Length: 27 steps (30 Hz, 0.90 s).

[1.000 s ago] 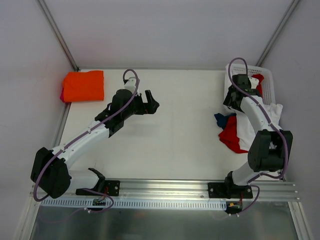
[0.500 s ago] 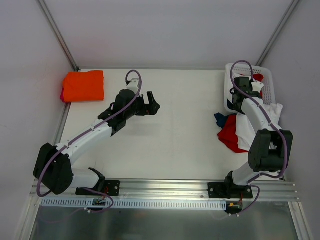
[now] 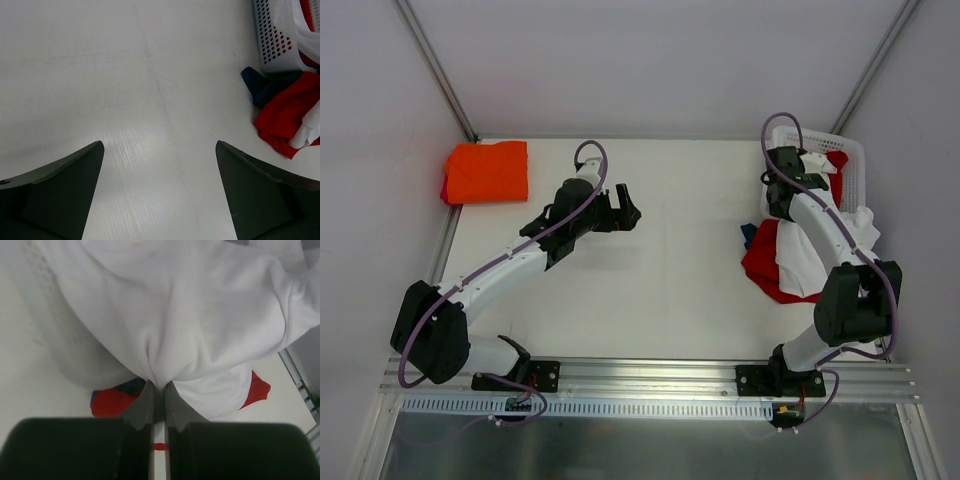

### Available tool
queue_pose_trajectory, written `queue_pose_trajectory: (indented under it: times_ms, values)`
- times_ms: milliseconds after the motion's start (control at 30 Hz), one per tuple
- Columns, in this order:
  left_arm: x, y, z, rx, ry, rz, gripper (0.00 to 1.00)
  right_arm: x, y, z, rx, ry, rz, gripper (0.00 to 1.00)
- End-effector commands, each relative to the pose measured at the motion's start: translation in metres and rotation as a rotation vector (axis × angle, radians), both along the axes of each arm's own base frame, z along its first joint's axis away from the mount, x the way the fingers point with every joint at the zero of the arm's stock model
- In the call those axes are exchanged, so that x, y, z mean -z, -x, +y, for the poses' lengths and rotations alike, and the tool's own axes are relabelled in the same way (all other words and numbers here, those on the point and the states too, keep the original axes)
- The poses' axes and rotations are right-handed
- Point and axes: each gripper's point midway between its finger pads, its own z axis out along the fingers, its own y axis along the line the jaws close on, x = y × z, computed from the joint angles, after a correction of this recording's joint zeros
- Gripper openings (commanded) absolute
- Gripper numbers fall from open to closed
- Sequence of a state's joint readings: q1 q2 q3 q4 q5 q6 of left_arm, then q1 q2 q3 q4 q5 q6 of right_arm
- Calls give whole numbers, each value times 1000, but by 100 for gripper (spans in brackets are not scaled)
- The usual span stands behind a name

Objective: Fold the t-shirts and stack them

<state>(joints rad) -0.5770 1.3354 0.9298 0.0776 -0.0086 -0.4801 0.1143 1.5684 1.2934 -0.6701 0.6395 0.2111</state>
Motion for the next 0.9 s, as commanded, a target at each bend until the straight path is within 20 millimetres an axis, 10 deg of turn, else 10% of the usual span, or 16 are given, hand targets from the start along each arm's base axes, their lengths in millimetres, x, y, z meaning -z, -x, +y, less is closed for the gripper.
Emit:
queue_pose_trajectory:
  times_ms: [0,233,533,633,867]
  values:
    - [-22,-6,-9,9,39,-40,96,-60,-11,47,-107,-18,-148,1]
    - [-22,-6,-9,10,37,-41,95,-102,-25,118,-276,-27,-212,0]
    - [-22,-5,-8,10,38,-43,95,-80,-31,175,-419,-95,-163,1]
    - [-24,-3,-7,11,38,-46,95,-75,-30,168,-396,-34,-141,1]
    - [-22,-1,-7,11,32,-47,96,-119,-11,69,-145,95,-240,1]
